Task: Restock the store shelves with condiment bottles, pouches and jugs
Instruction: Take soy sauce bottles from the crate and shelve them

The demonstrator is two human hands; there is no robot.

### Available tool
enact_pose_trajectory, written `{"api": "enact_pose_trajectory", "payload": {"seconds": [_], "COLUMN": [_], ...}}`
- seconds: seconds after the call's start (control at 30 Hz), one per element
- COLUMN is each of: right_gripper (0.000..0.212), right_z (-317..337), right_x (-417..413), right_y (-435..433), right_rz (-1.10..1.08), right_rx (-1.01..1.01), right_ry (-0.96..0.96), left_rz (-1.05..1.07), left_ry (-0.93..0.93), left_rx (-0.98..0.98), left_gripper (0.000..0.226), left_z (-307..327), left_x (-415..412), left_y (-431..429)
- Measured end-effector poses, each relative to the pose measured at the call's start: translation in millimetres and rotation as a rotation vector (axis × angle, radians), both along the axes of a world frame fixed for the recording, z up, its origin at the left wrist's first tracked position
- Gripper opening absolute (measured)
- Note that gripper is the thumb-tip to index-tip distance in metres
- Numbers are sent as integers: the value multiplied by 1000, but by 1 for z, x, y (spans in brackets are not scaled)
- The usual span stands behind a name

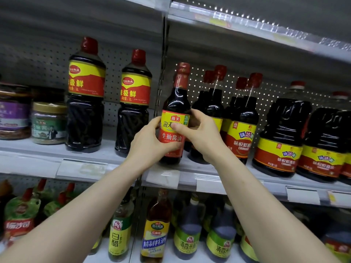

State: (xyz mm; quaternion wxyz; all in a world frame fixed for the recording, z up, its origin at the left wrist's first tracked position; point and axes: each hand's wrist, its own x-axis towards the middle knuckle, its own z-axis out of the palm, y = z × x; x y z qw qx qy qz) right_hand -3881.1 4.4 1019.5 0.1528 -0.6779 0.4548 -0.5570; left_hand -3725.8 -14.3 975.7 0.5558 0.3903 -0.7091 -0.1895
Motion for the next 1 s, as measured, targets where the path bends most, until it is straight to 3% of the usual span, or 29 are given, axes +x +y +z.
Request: {"api": "enact_pose_trajectory", "payload": {"seconds": [0.53, 0.77, 1.0], "right_gripper": [52, 73, 82], "right_z": [-14, -51, -68], "right_x": [-7, -5, 4], "right_y": [-12, 8, 4], "right_rz": [35, -154, -163], "right_rx": [45, -112, -66], "right_ry": [-26, 117, 134], "left_rz": [84, 128, 125], "left_ry": [-67, -137, -148], "left_rx": [-44, -139, -143], "left_gripper": [57, 96, 97], "left_z": [-11, -25, -27], "left_x": [-15, -6, -2], "left_y": [-11, -3, -8]}}
